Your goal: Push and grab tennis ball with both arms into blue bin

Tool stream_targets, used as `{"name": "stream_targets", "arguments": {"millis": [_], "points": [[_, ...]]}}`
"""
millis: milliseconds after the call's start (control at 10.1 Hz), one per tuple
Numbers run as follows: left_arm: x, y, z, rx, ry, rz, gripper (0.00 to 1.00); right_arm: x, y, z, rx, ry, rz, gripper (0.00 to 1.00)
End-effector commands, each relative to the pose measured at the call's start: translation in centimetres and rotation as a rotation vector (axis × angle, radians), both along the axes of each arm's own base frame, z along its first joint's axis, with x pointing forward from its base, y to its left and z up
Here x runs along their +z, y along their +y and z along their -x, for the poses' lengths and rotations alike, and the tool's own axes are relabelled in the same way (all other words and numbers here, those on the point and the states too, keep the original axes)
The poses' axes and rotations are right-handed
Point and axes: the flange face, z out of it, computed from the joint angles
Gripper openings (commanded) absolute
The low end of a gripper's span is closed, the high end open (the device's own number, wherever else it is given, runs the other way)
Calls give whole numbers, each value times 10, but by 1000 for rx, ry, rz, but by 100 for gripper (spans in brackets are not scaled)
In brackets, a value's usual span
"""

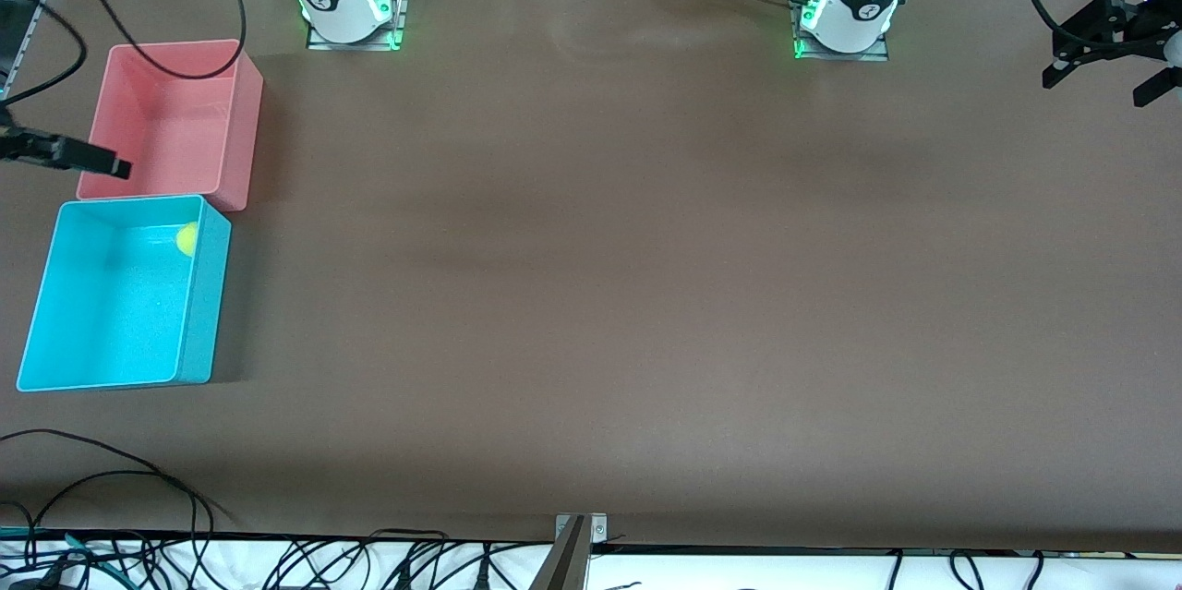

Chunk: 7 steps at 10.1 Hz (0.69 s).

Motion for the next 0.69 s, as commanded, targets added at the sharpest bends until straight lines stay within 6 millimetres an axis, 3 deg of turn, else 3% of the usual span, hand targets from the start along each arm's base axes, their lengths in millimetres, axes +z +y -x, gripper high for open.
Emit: {"name": "stream_targets", "arguments": {"millis": [0, 595], "points": [[6, -7, -1, 0, 5, -4, 100, -2, 31, 36, 45, -56, 35, 100], [7, -8, -1, 0, 5, -4, 100, 14, 31, 37, 13, -124, 95, 100]]}}
